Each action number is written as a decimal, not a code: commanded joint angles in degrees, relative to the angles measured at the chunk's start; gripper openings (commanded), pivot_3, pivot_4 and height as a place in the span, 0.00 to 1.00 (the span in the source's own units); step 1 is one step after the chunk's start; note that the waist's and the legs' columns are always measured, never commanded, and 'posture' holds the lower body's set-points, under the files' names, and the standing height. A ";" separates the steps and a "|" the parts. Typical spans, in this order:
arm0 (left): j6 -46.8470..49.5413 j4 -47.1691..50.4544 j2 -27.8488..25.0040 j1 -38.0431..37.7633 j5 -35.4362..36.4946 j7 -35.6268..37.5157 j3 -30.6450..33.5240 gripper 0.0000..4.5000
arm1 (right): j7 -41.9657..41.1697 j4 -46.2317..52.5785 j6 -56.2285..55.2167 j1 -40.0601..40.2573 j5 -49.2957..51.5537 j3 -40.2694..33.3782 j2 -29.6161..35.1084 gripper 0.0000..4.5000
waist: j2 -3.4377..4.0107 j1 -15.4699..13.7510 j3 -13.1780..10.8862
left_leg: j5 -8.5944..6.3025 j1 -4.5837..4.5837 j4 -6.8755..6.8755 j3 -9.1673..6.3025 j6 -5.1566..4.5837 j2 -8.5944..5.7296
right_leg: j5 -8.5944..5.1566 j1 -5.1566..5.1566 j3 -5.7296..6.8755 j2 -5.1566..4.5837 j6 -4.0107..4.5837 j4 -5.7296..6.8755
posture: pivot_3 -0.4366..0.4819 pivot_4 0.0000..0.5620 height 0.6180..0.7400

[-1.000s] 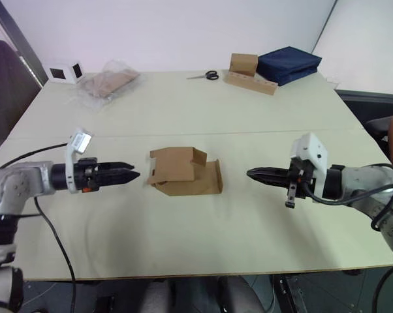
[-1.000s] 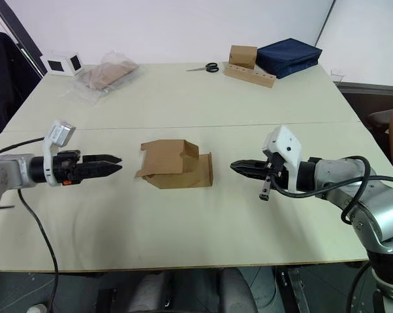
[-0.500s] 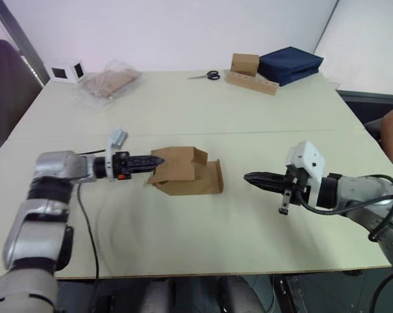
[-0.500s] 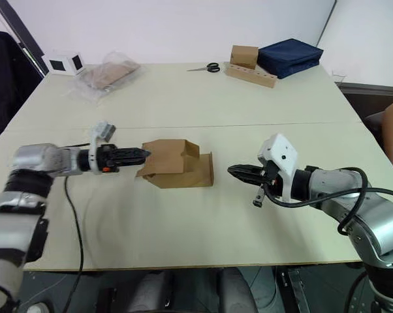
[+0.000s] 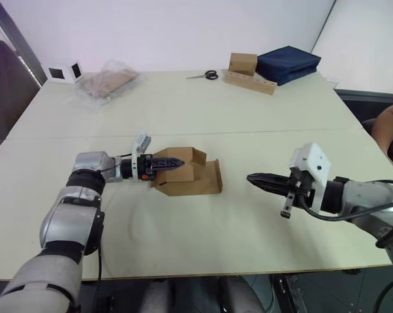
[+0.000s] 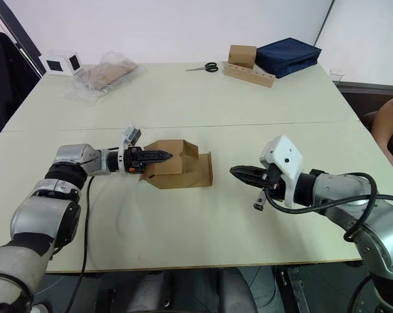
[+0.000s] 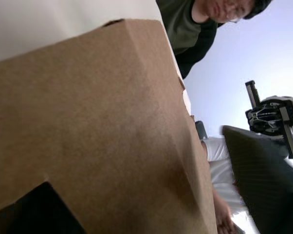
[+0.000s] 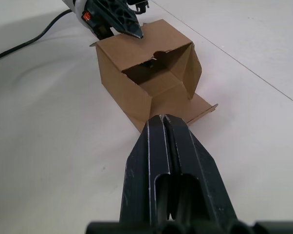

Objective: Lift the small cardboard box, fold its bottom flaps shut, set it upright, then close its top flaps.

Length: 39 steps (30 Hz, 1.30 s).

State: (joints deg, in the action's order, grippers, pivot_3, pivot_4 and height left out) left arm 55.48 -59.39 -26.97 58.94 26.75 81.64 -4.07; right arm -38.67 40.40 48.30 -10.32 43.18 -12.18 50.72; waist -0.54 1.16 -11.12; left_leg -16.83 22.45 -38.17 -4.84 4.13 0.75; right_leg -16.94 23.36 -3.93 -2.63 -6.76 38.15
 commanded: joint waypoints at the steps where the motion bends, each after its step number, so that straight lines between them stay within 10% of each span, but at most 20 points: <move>1: -0.41 -0.31 -0.69 1.52 -0.57 1.14 2.33 0.47 | 0.90 2.48 0.03 0.10 1.04 -1.80 0.39 0.00 | 0.00 -0.01 0.00 | 0.00 0.00 0.00 0.00 0.00 0.00 | 0.00 0.00 0.00 0.00 0.00 0.00 | 0.48 0.27 1.00; 7: 0.33 0.12 -2.13 1.14 -1.62 1.99 3.20 0.01 | 1.48 2.17 -0.22 -0.24 1.12 -0.81 0.09 0.00 | 0.00 0.01 0.00 | 0.00 0.00 0.00 0.00 0.00 0.00 | 0.00 0.00 0.00 0.00 0.00 0.00 | 0.48 0.27 1.00; 13: 2.05 3.38 -2.89 1.56 -0.93 2.45 4.85 0.01 | 1.15 0.87 -0.66 -1.92 0.81 0.42 -0.19 0.00 | 0.00 0.01 0.00 | 0.00 0.00 0.00 -0.01 0.00 0.00 | 0.00 0.00 0.00 0.00 0.00 0.01 | 0.48 0.27 1.00; 25: 9.86 43.92 0.50 -9.73 14.55 -3.06 11.49 0.01 | 5.90 -5.78 0.08 -12.26 5.65 -2.13 -5.05 0.00 | 0.01 0.07 0.01 | 0.02 -0.02 -0.01 -0.02 0.04 0.05 | 0.00 0.00 -0.02 -0.03 0.00 0.05 | 0.48 0.27 1.00; 39: 7.76 51.80 -0.05 -14.00 19.74 -6.54 10.95 0.01 | 11.35 -14.69 -3.33 -26.04 -0.65 6.06 -14.65 0.00 | 0.03 0.02 0.02 | 0.03 -0.02 0.00 0.00 0.05 0.04 | 0.00 0.01 -0.02 -0.03 0.00 0.04 | 0.48 0.27 1.00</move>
State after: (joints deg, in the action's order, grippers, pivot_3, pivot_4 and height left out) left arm 64.19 -9.77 -26.38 44.71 44.60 75.15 5.95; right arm -27.36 24.81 46.72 -34.68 43.30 -6.01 36.50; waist -0.51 1.18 -11.10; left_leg -16.80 22.43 -38.16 -4.83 4.18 0.79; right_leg -16.93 23.37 -3.95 -2.66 -6.76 38.18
